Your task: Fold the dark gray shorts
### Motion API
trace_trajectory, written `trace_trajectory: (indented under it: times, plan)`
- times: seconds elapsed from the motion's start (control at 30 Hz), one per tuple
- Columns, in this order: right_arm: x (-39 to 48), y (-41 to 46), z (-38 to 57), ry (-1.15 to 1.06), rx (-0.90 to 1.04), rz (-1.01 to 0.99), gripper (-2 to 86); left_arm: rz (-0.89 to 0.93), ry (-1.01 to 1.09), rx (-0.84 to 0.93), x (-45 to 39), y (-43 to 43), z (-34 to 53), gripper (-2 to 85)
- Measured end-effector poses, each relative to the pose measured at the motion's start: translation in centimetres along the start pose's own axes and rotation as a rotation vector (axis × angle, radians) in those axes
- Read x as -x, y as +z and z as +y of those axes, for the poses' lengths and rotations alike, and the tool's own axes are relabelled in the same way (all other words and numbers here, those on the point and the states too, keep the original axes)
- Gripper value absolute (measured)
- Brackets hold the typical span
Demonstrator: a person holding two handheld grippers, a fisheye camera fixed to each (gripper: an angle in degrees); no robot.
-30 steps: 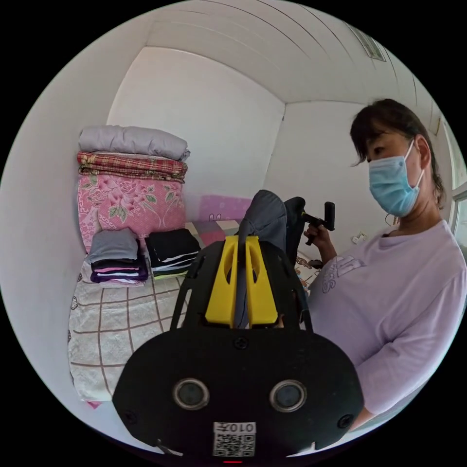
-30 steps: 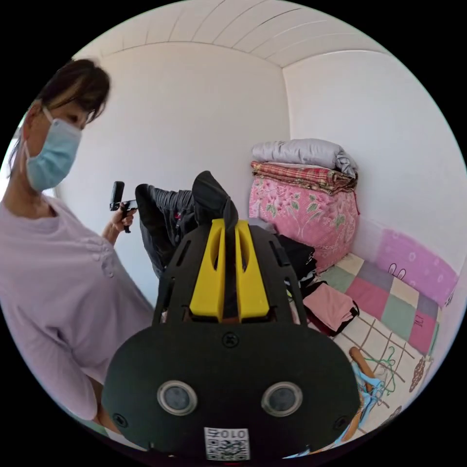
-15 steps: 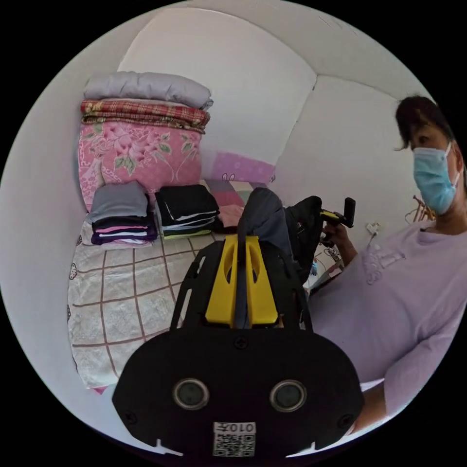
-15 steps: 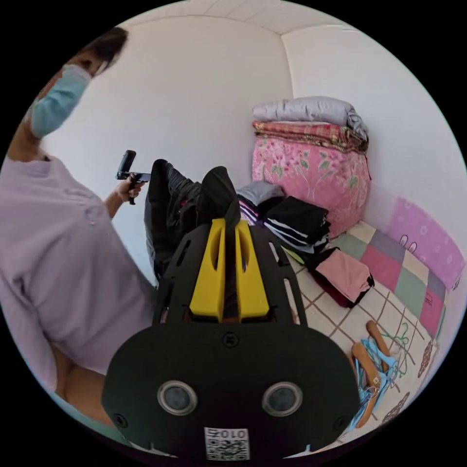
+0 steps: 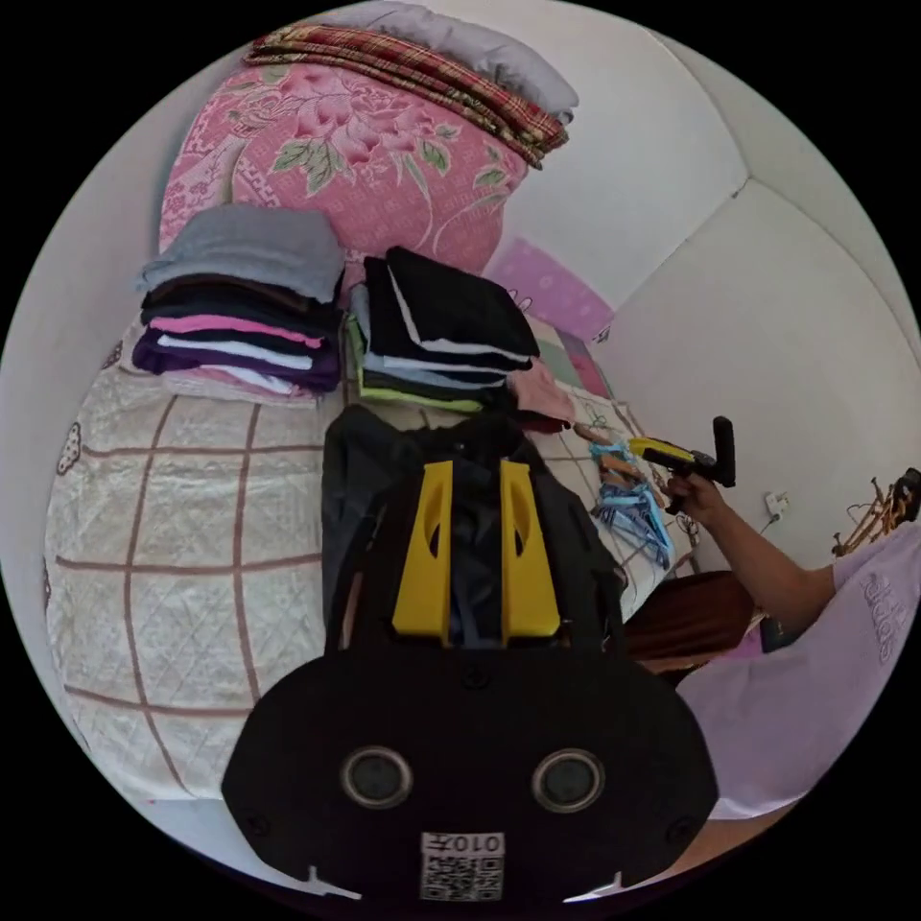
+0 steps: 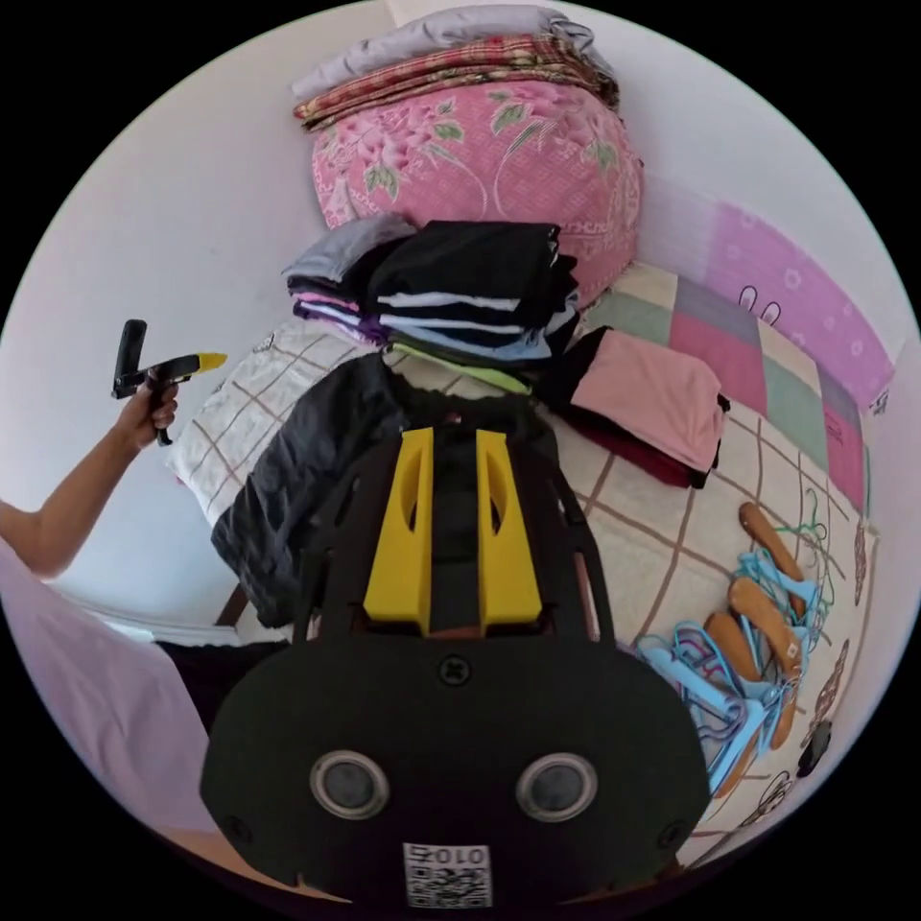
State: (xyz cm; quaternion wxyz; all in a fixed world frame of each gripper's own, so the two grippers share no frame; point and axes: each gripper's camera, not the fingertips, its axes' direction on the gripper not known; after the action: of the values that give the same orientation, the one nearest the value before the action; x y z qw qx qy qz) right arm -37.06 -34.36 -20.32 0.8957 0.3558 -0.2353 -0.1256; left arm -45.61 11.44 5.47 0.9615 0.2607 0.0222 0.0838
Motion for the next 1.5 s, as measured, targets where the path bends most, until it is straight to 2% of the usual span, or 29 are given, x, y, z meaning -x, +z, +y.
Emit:
trace_trajectory:
  times: [0.1,0.17,0.37,0.47,0.53,0.7,0.87,0.97,1.03,1.13,1.17,1.37,1.5]
  plan:
    - [-0.8,1.5,5.1,0.001,0.049,-0.016,7.7,-0.055,-0.052,0.109,1.1,0.0,6.9,8.8]
    - [-2.0,3.1,10.4,0.089,0.111,-0.038,8.4,-0.089,-0.160,0.181,2.3,0.1,13.8,9.9]
    - [-5.5,7.3,21.2,0.383,0.262,-0.059,12.1,-0.133,-0.527,0.160,5.1,-0.1,27.1,12.1]
    - [-6.8,9.2,22.2,0.390,0.298,-0.040,12.8,-0.133,-0.585,0.221,5.8,2.4,29.5,12.9]
    - [-7.5,10.6,21.8,0.359,0.320,-0.030,12.9,-0.107,-0.614,0.241,6.1,4.2,30.1,13.1]
    - [-9.3,15.1,19.7,0.283,0.366,-0.037,12.0,0.023,-0.689,0.119,5.7,7.0,30.3,12.8]
    - [-10.1,21.1,18.7,0.277,0.509,-0.114,5.0,0.025,-0.727,0.074,4.2,8.4,30.1,11.1]
    - [-10.6,17.6,17.4,0.243,0.401,-0.123,3.8,0.002,-0.713,0.062,3.5,8.1,30.2,10.4]
    - [-13.5,15.9,19.3,0.374,0.337,-0.150,3.2,-0.006,-0.710,0.079,3.3,8.1,30.5,10.1]
    - [-19.3,18.7,25.5,0.700,0.408,-0.284,2.8,0.005,-0.715,0.086,2.9,8.4,31.2,10.0]
    - [-20.0,19.9,26.6,0.743,0.430,-0.269,3.0,0.009,-0.717,0.093,2.5,8.6,31.5,10.0]
    - [-16.6,23.6,25.5,0.538,0.497,-0.072,4.7,-0.051,-0.692,0.077,0.3,7.8,31.7,11.1]
    - [-14.9,22.6,26.4,0.501,0.403,-0.046,7.9,-0.128,-0.673,0.066,0.4,6.4,31.4,12.4]
